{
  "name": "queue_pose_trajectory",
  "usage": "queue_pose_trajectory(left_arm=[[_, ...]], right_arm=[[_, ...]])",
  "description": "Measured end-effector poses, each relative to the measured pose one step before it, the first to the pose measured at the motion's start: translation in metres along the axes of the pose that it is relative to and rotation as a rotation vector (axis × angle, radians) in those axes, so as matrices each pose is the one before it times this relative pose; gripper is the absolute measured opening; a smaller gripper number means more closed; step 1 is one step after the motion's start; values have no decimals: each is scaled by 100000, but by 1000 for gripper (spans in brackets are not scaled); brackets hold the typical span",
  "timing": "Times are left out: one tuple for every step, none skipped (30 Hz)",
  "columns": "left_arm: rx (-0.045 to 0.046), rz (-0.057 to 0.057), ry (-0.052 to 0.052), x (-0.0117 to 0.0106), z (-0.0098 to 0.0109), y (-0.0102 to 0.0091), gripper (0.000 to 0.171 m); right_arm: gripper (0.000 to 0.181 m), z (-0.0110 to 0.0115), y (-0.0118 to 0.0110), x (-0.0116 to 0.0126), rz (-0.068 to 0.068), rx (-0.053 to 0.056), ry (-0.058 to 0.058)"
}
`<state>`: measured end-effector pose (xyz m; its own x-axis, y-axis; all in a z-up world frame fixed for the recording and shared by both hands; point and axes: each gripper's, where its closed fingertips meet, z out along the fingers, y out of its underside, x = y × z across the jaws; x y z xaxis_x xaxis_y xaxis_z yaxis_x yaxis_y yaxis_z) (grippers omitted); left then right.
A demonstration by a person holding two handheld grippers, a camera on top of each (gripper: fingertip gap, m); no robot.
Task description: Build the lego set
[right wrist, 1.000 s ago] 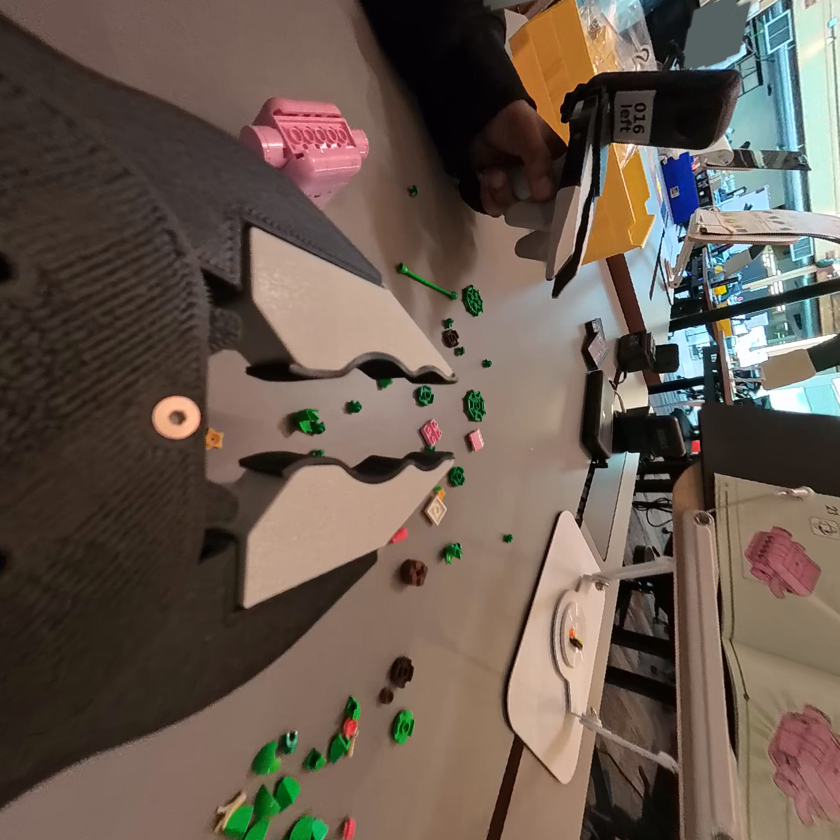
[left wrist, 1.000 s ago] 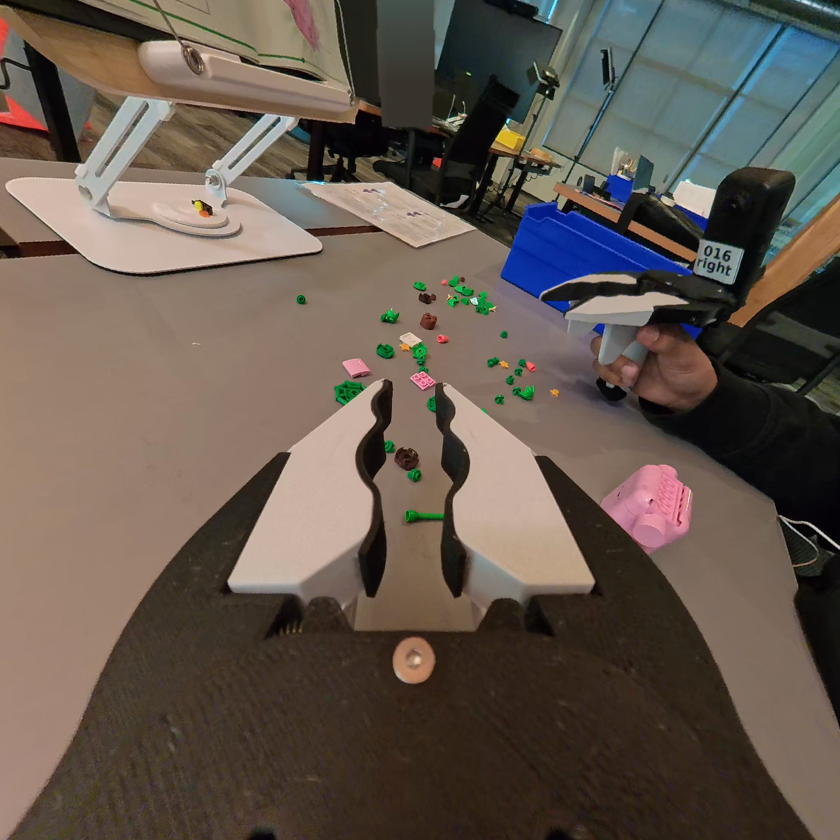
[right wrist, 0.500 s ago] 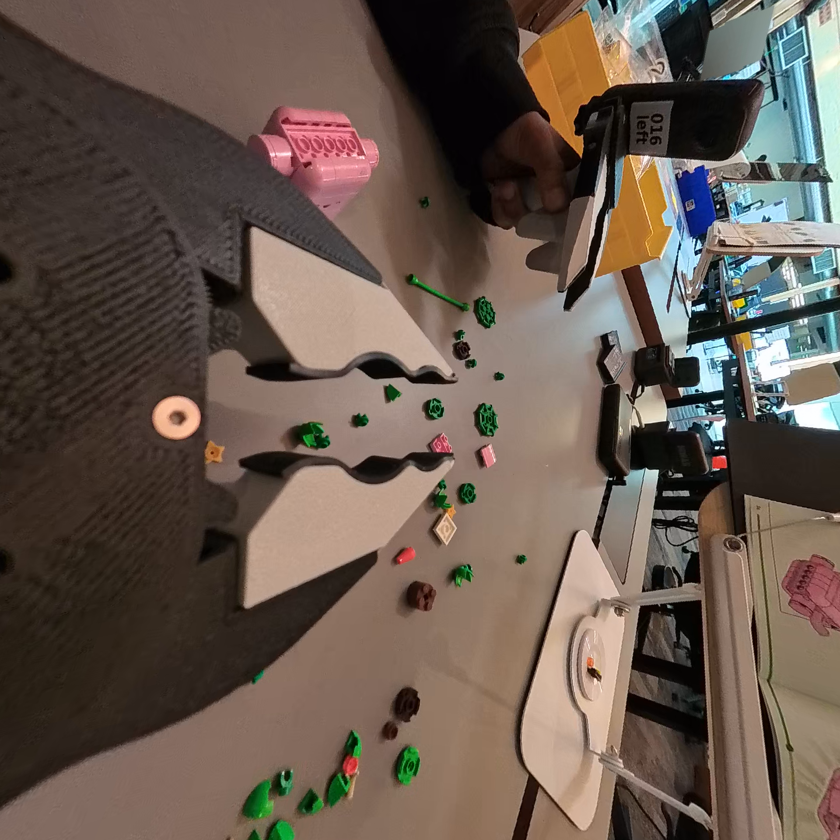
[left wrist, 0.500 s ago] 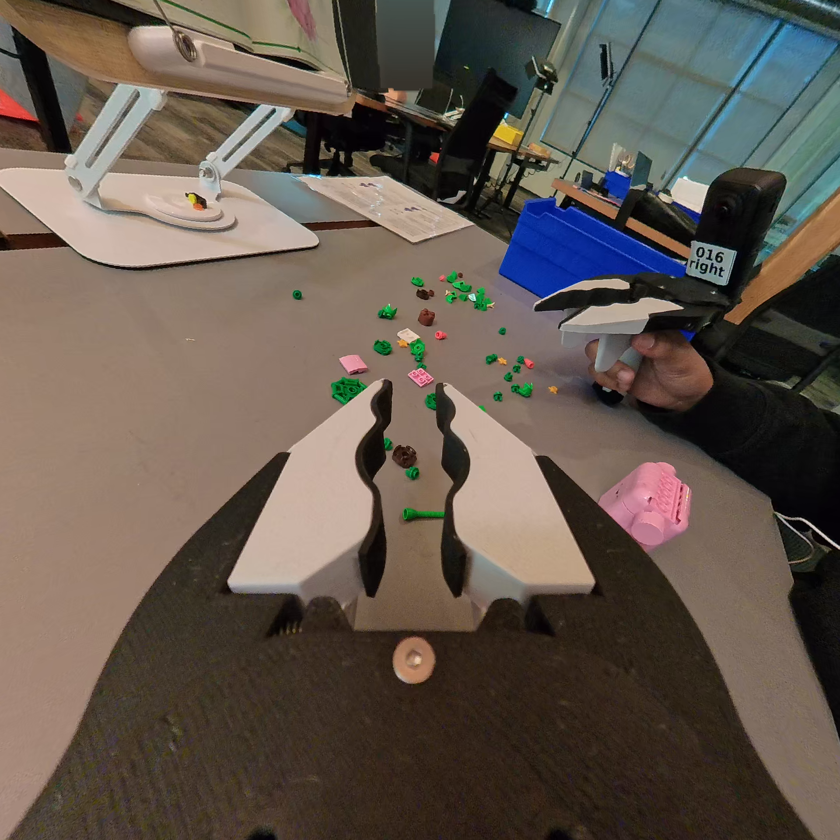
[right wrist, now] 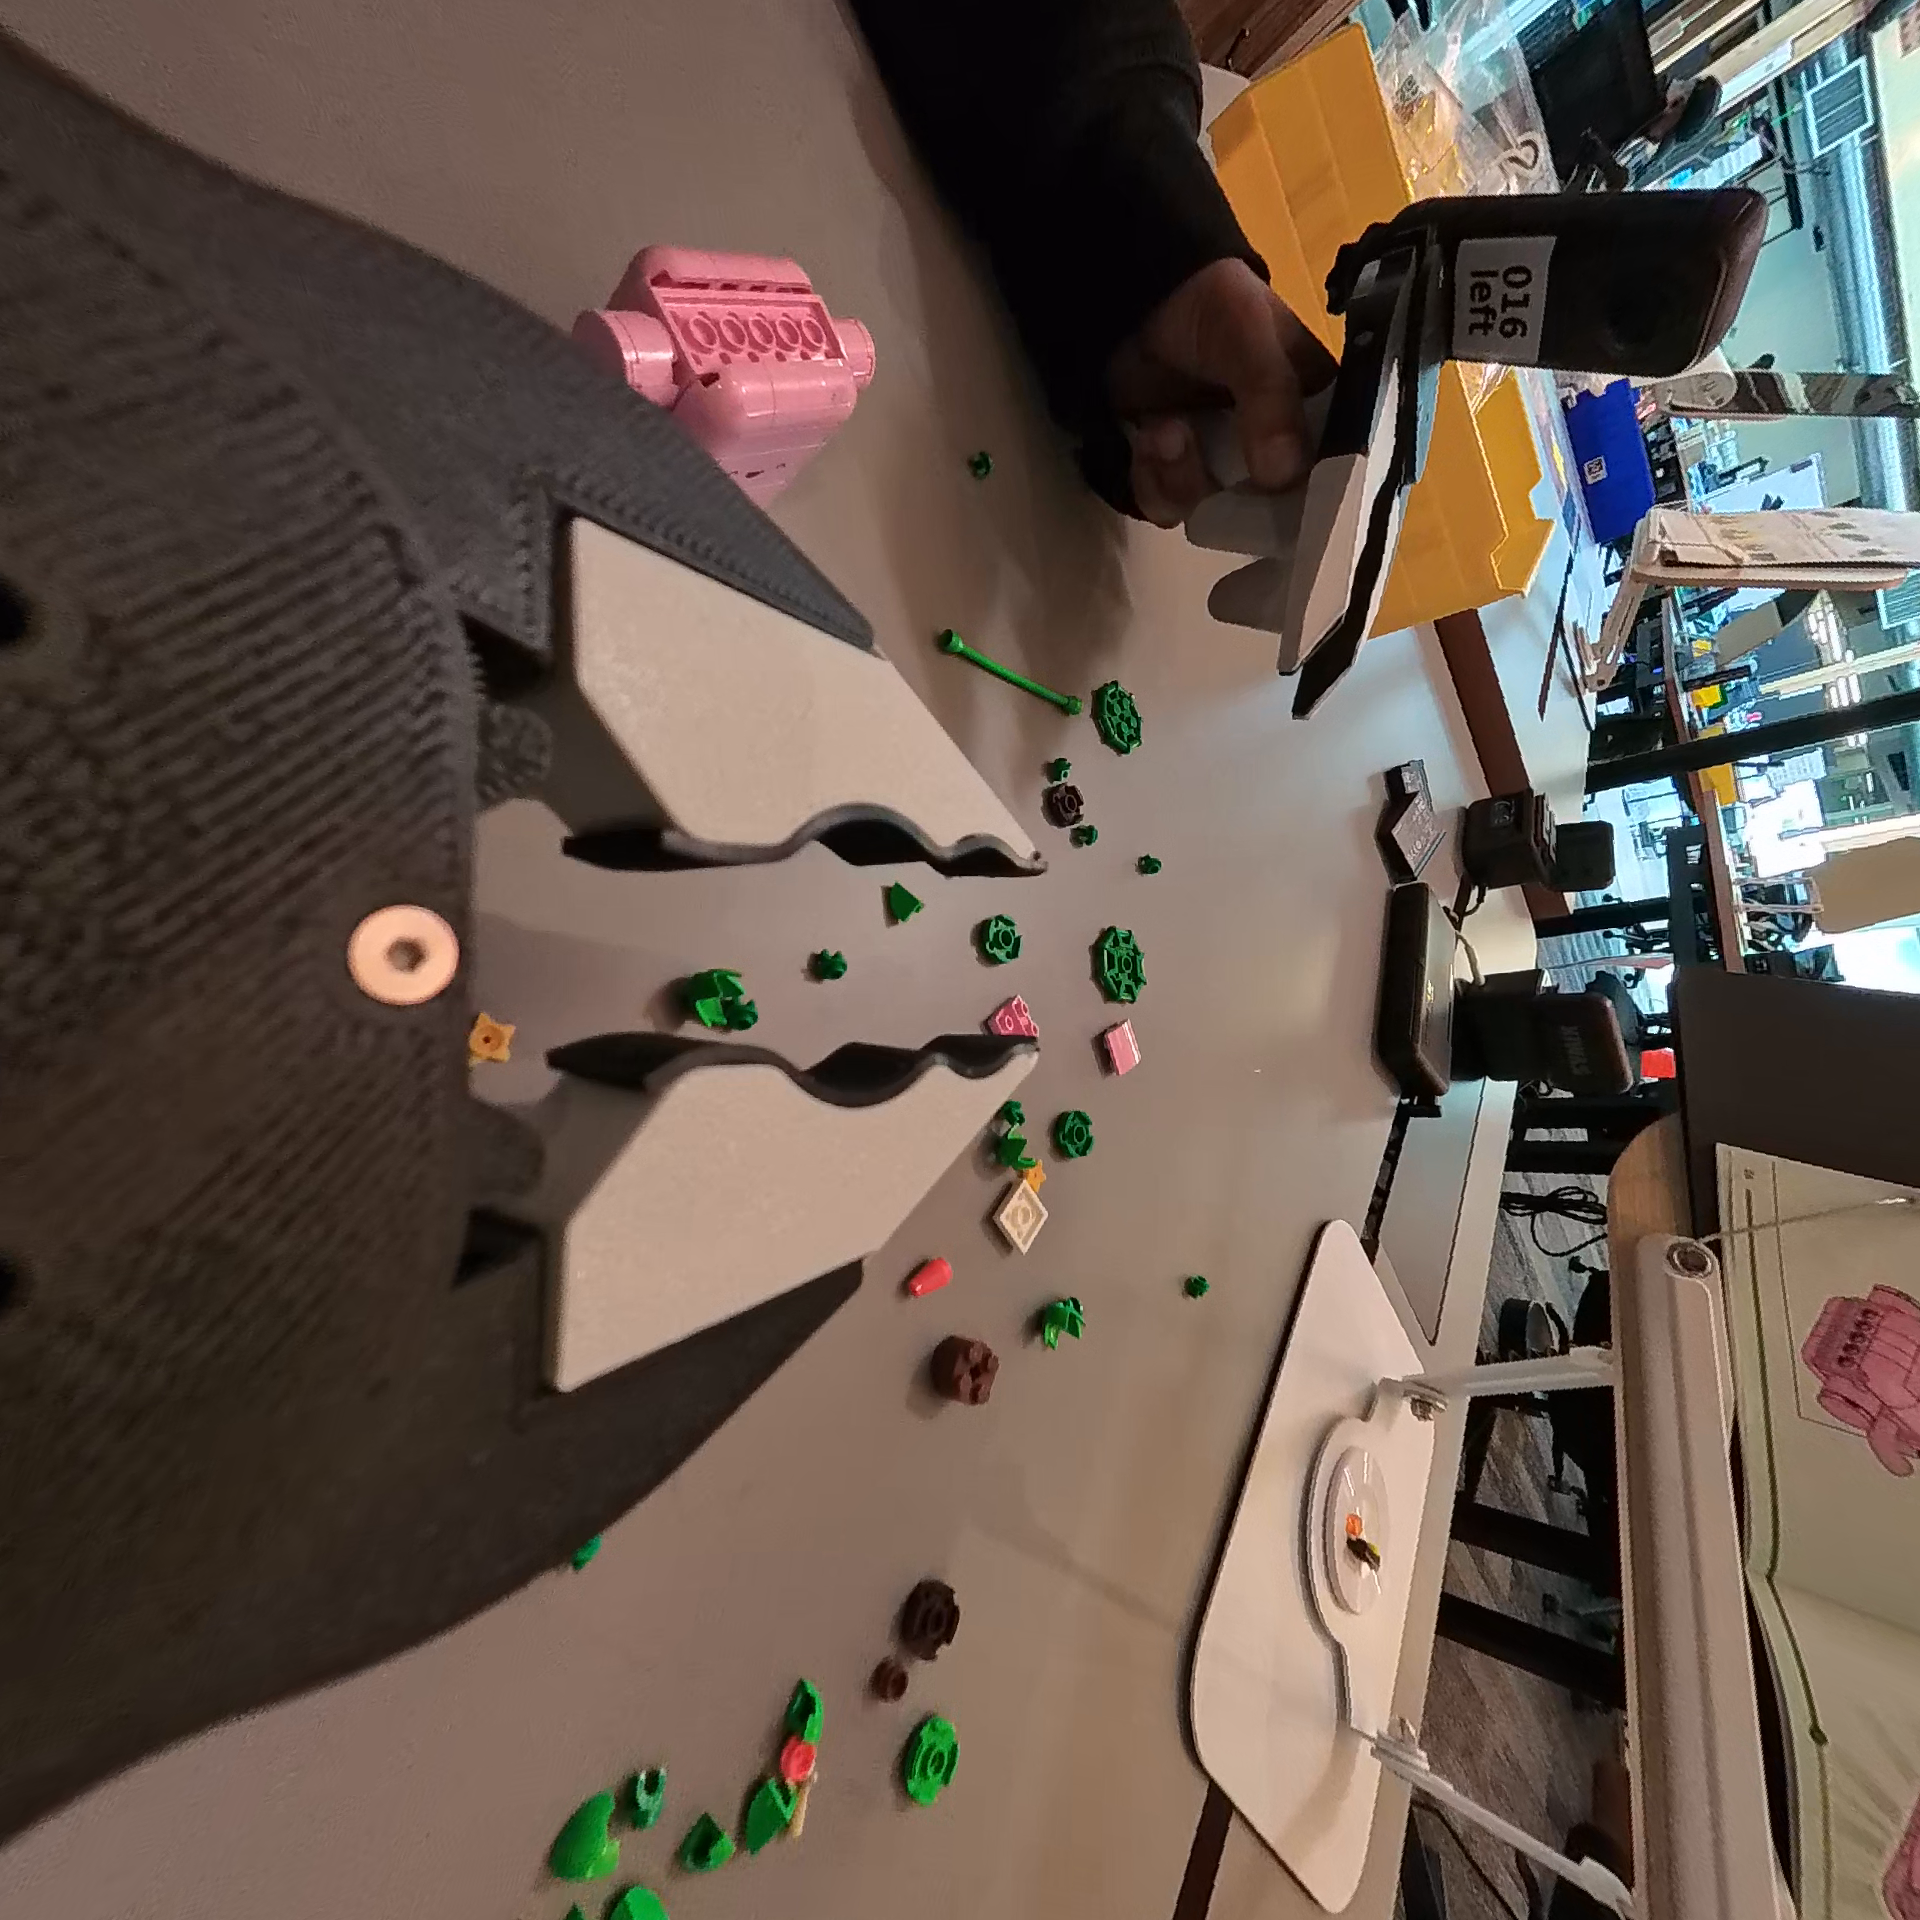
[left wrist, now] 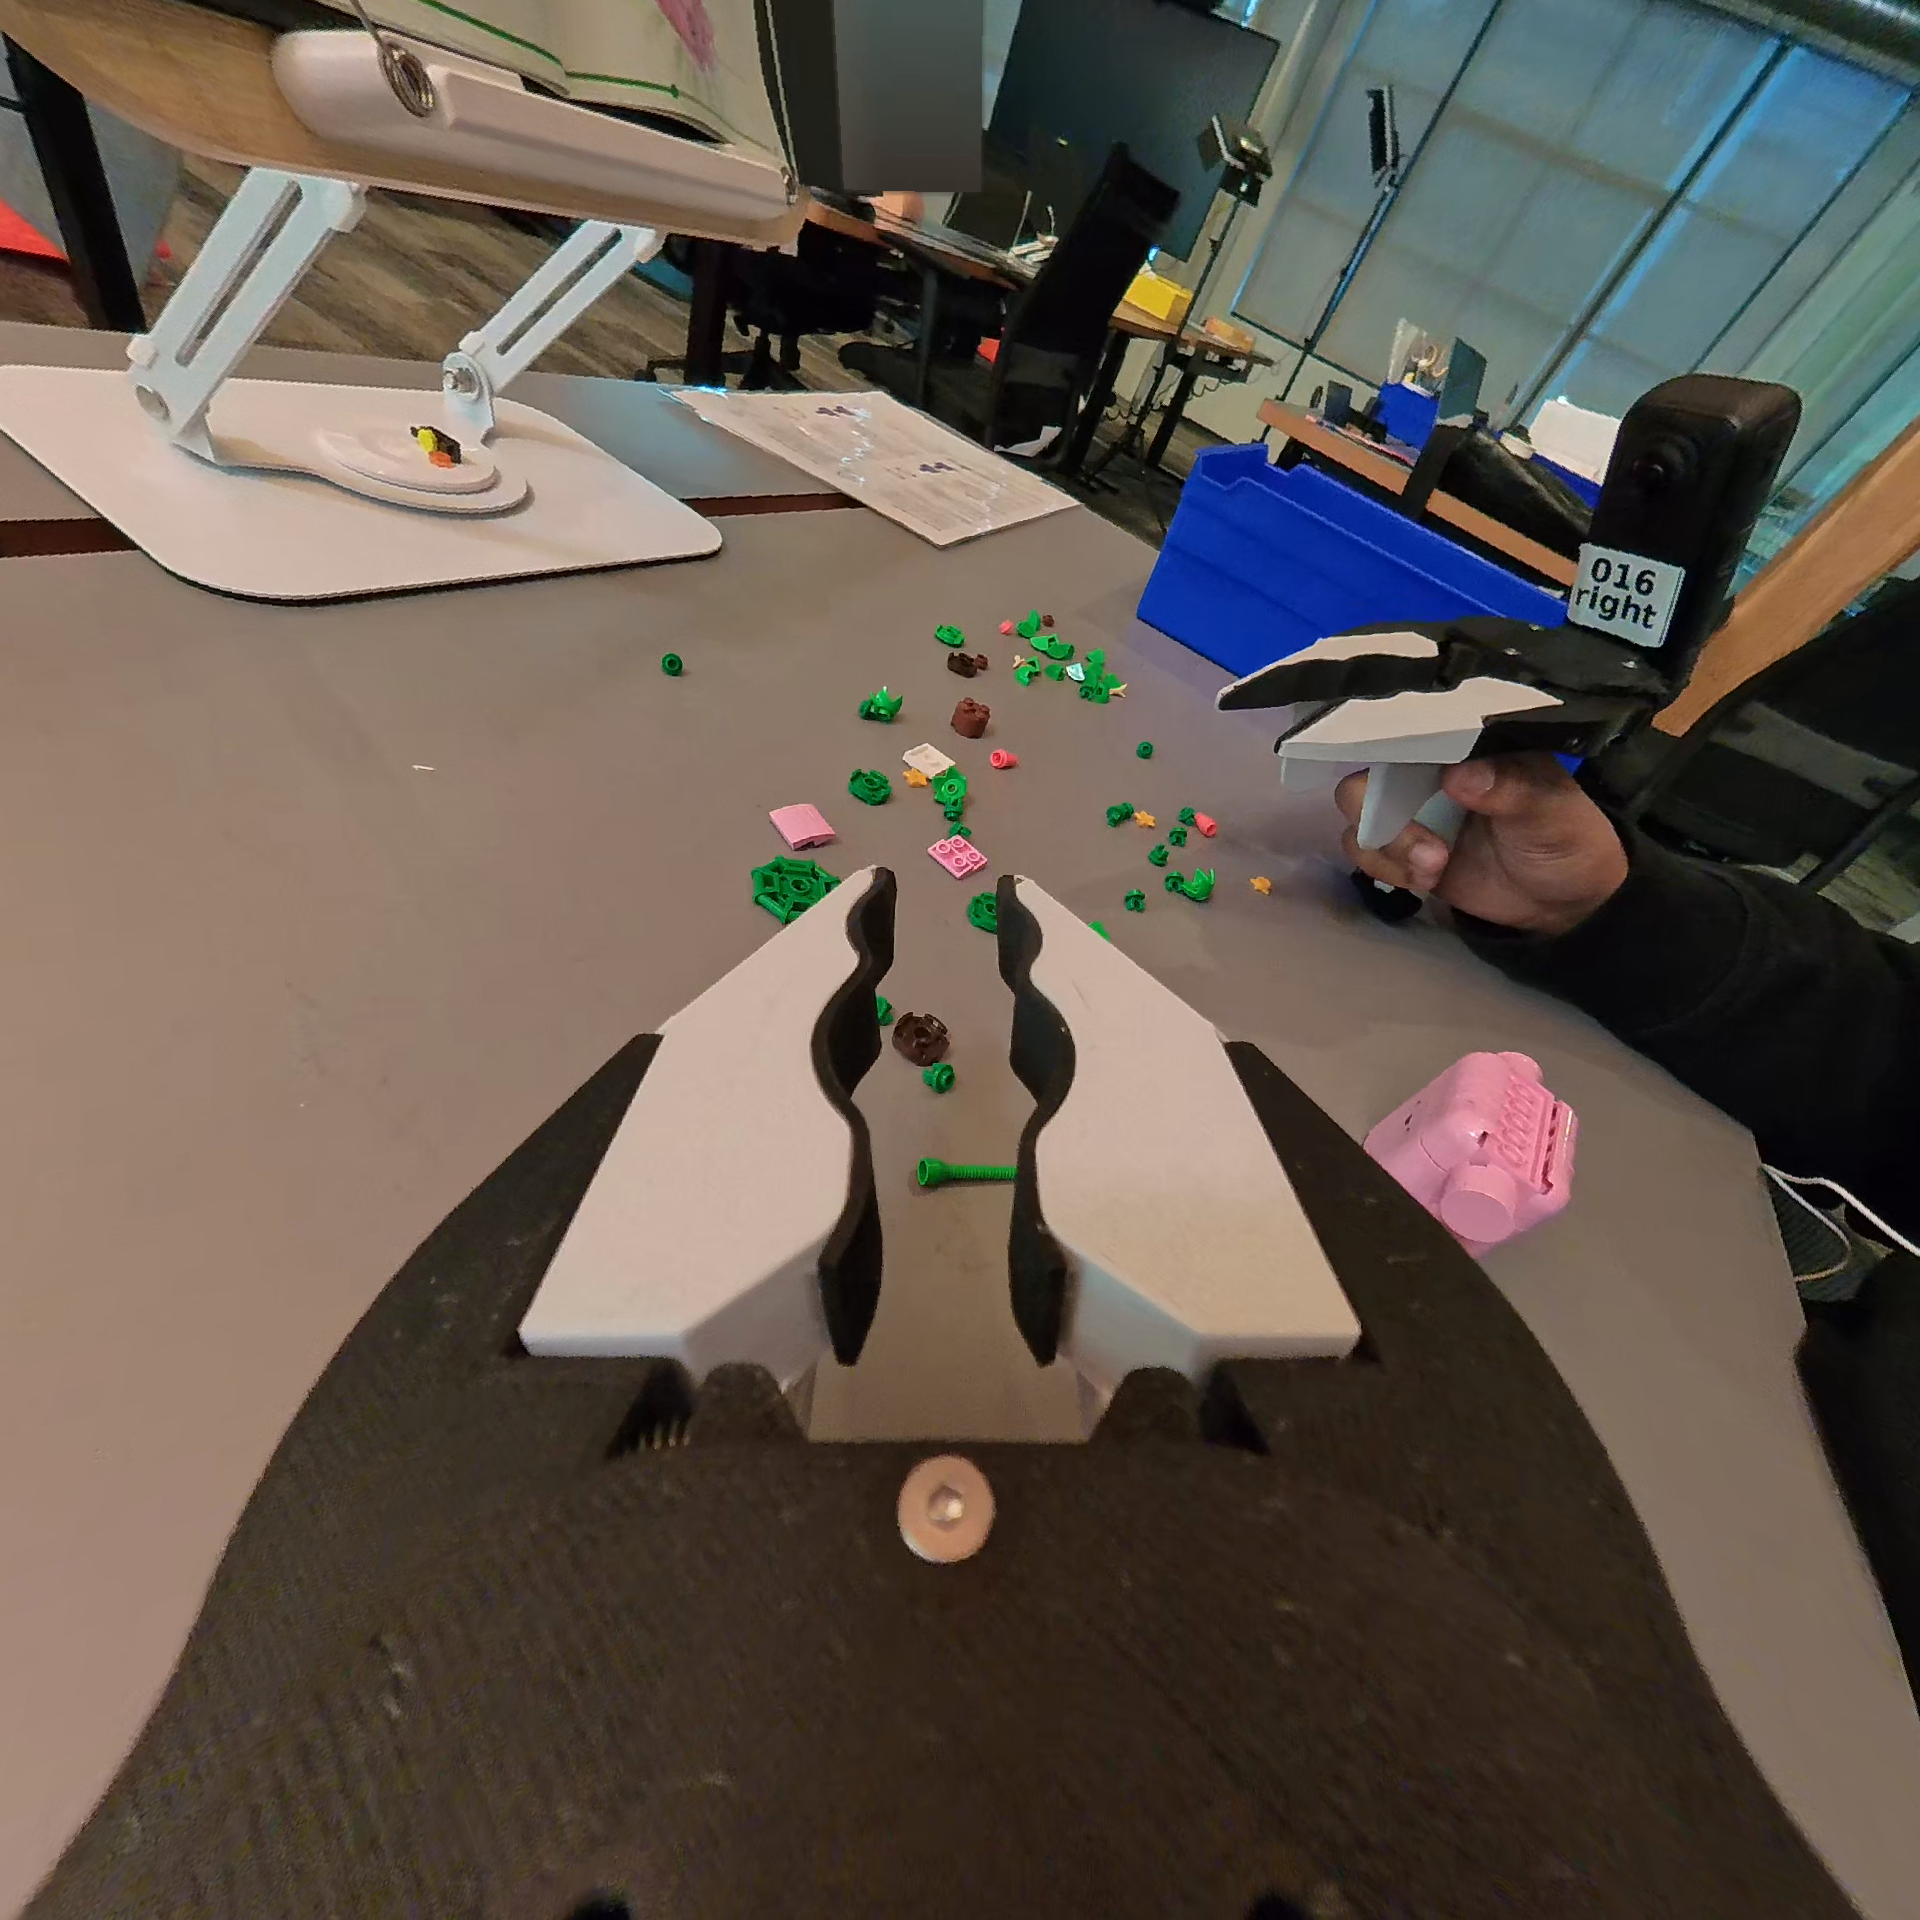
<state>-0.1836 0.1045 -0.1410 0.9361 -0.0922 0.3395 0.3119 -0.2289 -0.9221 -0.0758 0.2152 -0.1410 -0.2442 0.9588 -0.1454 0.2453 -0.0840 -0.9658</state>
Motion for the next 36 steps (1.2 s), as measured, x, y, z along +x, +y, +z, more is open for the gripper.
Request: queue_pose_trajectory(left_arm=[[-81,-15,47,12,17,19,15],[-96,66,-34,-5,16,21,15],[-80,52,-56,-3,6,12,15],[-36,-29,42,5,-1,14,15],[-6,-57,88,15,9,-2,15],[-16,-30,26,5,9,0,15],[-37,20,9,-4,-1,14,15],[-51,8,-19,-4,6,5,15],[-60,-42,71,8,17,13,15],[-46,-48,92,21,10,16,15],[-42,-18,37,5,7,4,15],[-85,28,60,14,15,10,15],[-123,41,11,3,14,25,16],[-121,22,20,5,14,25,16],[-97,0,52,15,14,12,16],[-44,-9,21,-1,8,13,16],[-47,-20,43,6,6,4,16],[-61,-29,55,5,7,15,16],[-78,-30,33,6,4,9,16],[-74,-17,33,0,16,15,16],[-60,-19,18,-1,7,15,16],[-91,-27,36,2,5,19,16],[-87,-18,31,4,13,7,16],[-67,-10,19,2,5,7,16],[-21,14,7,9,0,6,16],[-43,-15,18,-1,9,13,16],[-62,-36,55,0,4,3,16],[-66,-23,30,1,7,16,16],[-98,-24,20,4,3,11,16],[-83,-42,34,2,15,16,16],[-44,-45,48,6,-1,15,16],[-37,-13,31,-5,5,0,16],[-37,-3,4,1,-3,5,16],[-29,-4,23,7,-4,-5,16],[-28,-15,25,4,-2,4,16],[-43,-20,28,4,7,3,16]], right_arm=[[29,3,7,-24,-6,-36,-41],[29,1,3,-11,-31,-19,-28],[29,11,7,-15,-61,-56,-20],[29,2,8,-20,-36,-43,-26],[29,2,3,-16,-11,-17,-51],[29,10,3,-10,-23,-36,-29],[29,1,3,-7,-22,-19,9],[29,-1,1,2,-18,-9,4],[29,-3,-8,-4,12,-14,-14],[29,0,1,-3,17,-7,-16],[29,1,-2,0,6,17,5],[29,0,0,-3,18,-2,-11],[29,1,13,-3,18,-22,-21],[29,5,-8,-1,-4,-27,-15],[29,2,3,-6,-38,-16,6],[29,2,2,-6,-41,-10,4],[29,0,6,-14,-2,-37,-30],[29,11,14,-14,10,-42,-55],[29,6,4,0,-17,-46,-26],[29,0,6,-8,-41,-36,-11],[29,1,4,-9,-23,-21,-9],[29,-1,2,-6,23,-16,-35],[29,7,3,-8,45,-38,-56],[29,-2,3,-8,25,-22,-42],[29,2,3,-15,4,-16,-40],[29,9,5,-8,-44,-50,-26],[29,11,7,-14,-55,-58,-8],[29,0,6,-11,-36,-37,-25],[29,-2,4,-2,-10,-29,-20],[29,0,-1,0,2,4,3],[29,-2,-3,8,38,16,5],[29,-5,-3,10,77,7,-23],[29,10,5,4,75,12,-32],[29,-11,-1,4,39,19,-4],[29,0,0,2,-8,2,8],[29,8,0,4,-24,-18,-1]])
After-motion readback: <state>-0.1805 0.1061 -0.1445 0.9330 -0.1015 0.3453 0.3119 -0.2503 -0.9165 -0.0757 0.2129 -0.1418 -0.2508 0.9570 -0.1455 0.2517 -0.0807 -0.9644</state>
